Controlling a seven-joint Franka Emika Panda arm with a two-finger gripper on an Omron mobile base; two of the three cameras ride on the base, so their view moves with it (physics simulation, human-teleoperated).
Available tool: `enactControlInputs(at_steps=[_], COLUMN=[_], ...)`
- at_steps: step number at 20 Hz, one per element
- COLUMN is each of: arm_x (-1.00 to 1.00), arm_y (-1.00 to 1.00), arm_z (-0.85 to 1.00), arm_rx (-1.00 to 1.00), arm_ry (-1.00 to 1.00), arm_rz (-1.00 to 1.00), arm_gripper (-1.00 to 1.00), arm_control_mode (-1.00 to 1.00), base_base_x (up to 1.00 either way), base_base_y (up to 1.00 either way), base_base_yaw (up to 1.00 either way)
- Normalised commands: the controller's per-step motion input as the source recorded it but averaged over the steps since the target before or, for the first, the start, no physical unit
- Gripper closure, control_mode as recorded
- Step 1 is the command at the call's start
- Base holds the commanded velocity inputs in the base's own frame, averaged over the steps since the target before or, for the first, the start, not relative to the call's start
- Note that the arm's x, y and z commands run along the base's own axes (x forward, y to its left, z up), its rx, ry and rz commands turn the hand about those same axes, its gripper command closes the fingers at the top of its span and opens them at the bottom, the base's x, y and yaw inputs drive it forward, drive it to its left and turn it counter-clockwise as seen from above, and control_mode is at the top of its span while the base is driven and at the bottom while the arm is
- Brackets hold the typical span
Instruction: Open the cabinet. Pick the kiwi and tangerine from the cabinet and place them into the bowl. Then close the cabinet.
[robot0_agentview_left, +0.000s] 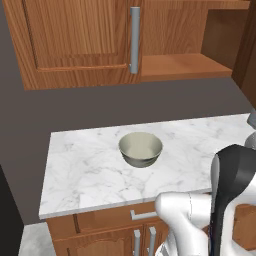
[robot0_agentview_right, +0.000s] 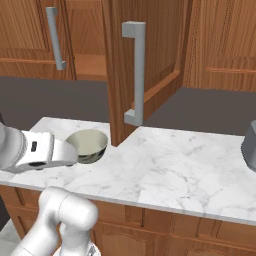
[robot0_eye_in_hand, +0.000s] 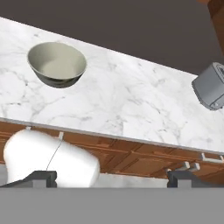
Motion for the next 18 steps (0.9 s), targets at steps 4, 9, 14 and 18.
enactControlInputs(at_steps=[4,9,14,18], arm_x=[0.04,0.30,0.37,0.41], arm_y=[0.06,0.12,0.04,0.00], arm_z=[0.00,0.00,0.27,0.42], arm_rx=[-0.02,0.00,0.00,0.02], arm_ry=[0.00,-0.10,-0.28,-0.25], arm_rz=[-0.03,0.00,-0.06,-0.11], arm_gripper=[-1.00,-1.00,-1.00,-1.00], arm_control_mode=[-1.00,-1.00,-1.00,-1.00], base_base_x=[0.00,0.00,0.00,0.00], base_base_y=[0.00,0.00,0.00,0.00], base_base_yaw=[0.00,0.00,0.00,0.00])
